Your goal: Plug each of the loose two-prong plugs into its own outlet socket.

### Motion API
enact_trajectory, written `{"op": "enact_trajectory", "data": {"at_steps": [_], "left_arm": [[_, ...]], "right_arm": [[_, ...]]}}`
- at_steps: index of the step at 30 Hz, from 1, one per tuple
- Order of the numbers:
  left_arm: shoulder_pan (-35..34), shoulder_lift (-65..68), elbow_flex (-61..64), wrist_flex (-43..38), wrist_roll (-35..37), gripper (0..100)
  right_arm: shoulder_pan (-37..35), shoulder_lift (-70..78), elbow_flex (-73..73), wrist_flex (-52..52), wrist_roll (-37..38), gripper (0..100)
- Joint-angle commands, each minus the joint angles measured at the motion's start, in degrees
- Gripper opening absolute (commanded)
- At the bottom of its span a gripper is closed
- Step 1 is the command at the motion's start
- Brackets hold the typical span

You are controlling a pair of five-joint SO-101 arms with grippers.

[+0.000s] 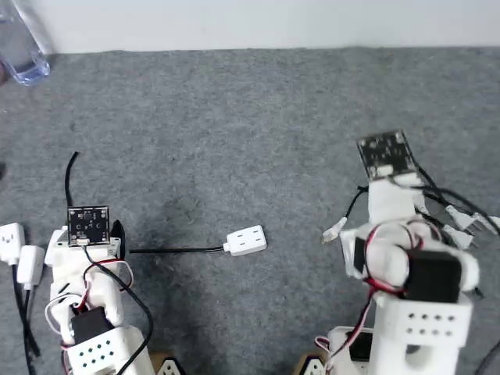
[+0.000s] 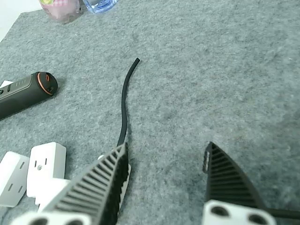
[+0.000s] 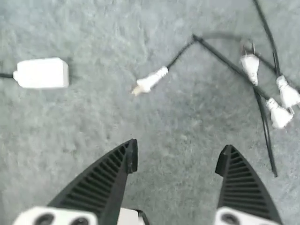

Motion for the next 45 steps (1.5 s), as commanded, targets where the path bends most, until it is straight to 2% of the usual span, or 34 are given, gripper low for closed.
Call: {"op": "enact_trajectory", "data": {"at_steps": [1,4,9,15,18,22,28,38,45], "left_arm": [[0.35,-0.62,-0.31,-0.97,0.44,25],[0.35,-0.62,-0.31,-0.79,0.44,25],[0.35,-0.62,-0.31,-0.79,0.44,25],[0.35,-0.62,-0.31,-0.70,0.44,25],[0.44,-0.62,-0.31,-0.70,0.44,25],[2.90,-0.62,-0.31,0.79,0.09,25],[2.99,-0.53,-0.31,1.41,-3.69,25],[2.99,-0.44,-0.31,1.49,-3.69,25],[2.99,-0.62,-0.31,1.76,-3.78,25]], "right_arm": [[3.03,-4.53,5.27,-4.97,1.05,27.3],[3.47,-6.64,11.25,-11.82,4.75,27.3],[4.26,-6.90,23.91,-26.15,20.66,27.6],[4.35,-7.34,38.77,-42.86,22.33,27.5],[0.40,-6.81,43.08,-49.71,22.33,27.4],[-5.49,-6.73,42.02,-48.48,20.22,27.3],[-11.74,-3.82,39.47,-48.48,20.48,27.3],[-7.52,25.98,26.64,-55.08,20.40,27.3],[-5.85,28.26,26.46,-57.10,19.96,27.3]]}}
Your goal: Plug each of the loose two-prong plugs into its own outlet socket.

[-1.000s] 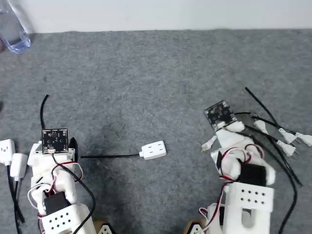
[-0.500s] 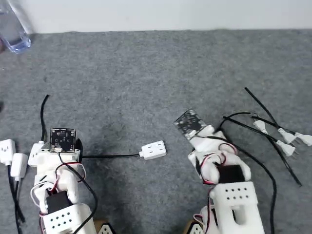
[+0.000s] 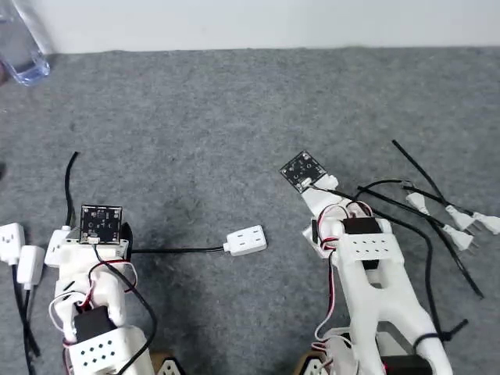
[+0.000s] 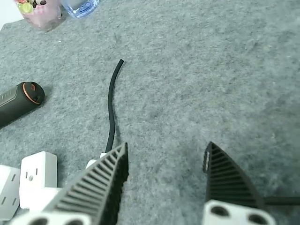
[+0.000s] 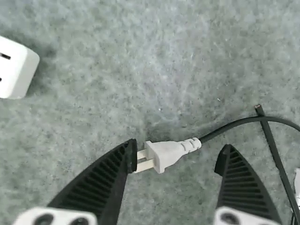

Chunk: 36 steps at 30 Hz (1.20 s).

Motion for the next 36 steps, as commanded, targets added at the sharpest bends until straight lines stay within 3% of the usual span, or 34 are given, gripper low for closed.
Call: {"op": "enact_trajectory", "data": {"at_steps": [1,11,21,36], "left_arm": [[0.26,-0.62,-0.31,0.97,-0.53,25],[0.26,-0.62,-0.31,1.32,-0.62,25],[0.26,-0.62,-0.31,1.32,-0.62,25],[0.26,-0.62,-0.31,1.32,-0.62,25]], "right_arm": [[2.51,0.40,-3.60,-1.36,-0.70,27.3],[3.82,1.63,-3.78,-6.29,-0.26,27.3],[5.93,12.70,-8.88,-7.78,0.97,27.3],[10.15,12.79,-8.35,-2.51,4.84,27.3]]}}
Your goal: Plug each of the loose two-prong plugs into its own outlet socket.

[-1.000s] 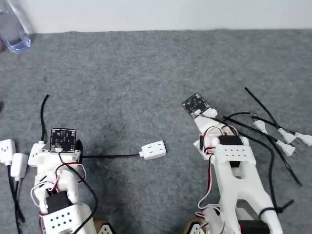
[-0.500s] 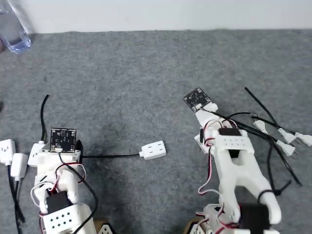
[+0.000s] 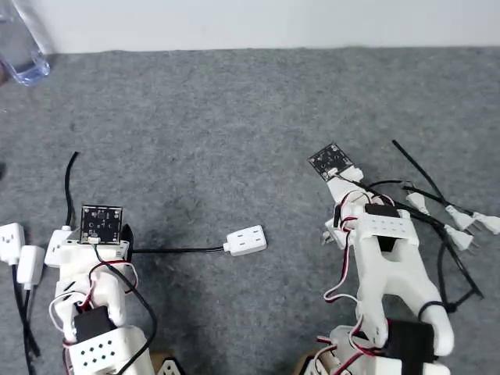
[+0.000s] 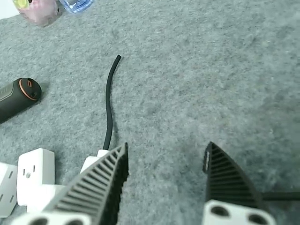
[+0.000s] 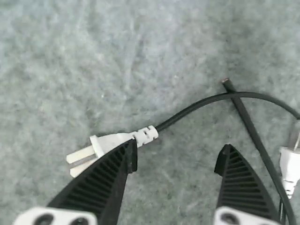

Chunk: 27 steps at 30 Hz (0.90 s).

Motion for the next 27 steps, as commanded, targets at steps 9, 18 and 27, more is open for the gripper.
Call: {"op": "enact_trajectory", "data": {"at_steps": [9,18,27], "left_arm": [[0.26,-0.62,-0.31,0.18,-0.62,25],[0.26,-0.62,-0.31,0.18,-0.62,25],[0.26,-0.62,-0.31,0.18,-0.62,25]], "right_arm": [[0.13,-4.00,-2.73,1.98,0.53,27.3],[-1.36,-7.16,-2.81,1.98,0.53,27.3],[-5.14,-1.80,-2.90,-2.33,0.53,27.3]]}}
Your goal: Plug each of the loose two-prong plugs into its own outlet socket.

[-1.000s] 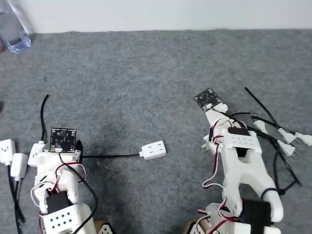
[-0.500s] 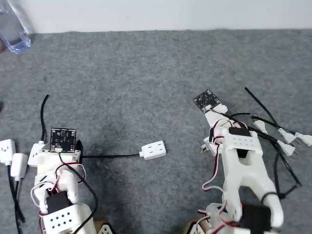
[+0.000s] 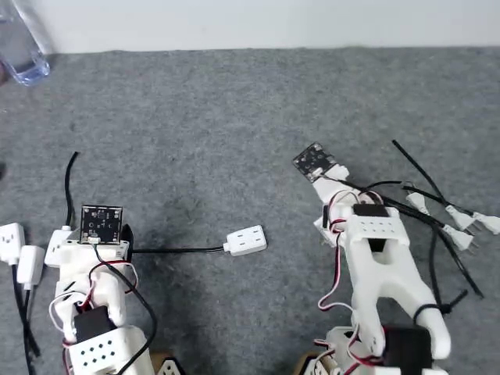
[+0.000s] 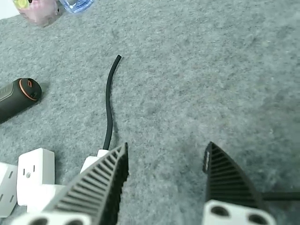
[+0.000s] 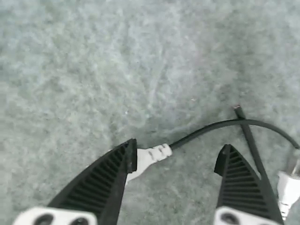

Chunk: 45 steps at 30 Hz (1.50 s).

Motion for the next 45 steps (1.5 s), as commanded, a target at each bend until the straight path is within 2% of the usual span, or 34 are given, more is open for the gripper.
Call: {"op": "enact_trajectory", "data": {"at_steps": [1,19,30,41,45], "left_arm": [[0.26,-0.62,-0.31,0.18,-0.62,25],[0.26,-0.62,-0.31,0.18,-0.62,25],[0.26,-0.62,-0.31,0.09,-0.62,25],[0.35,-0.62,-0.31,0.09,-0.62,25],[0.35,-0.62,-0.31,0.09,-0.62,25]], "right_arm": [[-0.31,0.66,-3.43,-1.27,0.00,27.3],[3.21,3.12,-4.57,7.16,0.44,27.3],[5.23,3.03,-4.57,7.52,0.53,27.3],[5.14,-8.40,-4.66,12.18,0.62,27.3],[5.23,-8.48,-4.57,16.66,4.48,27.3]]}}
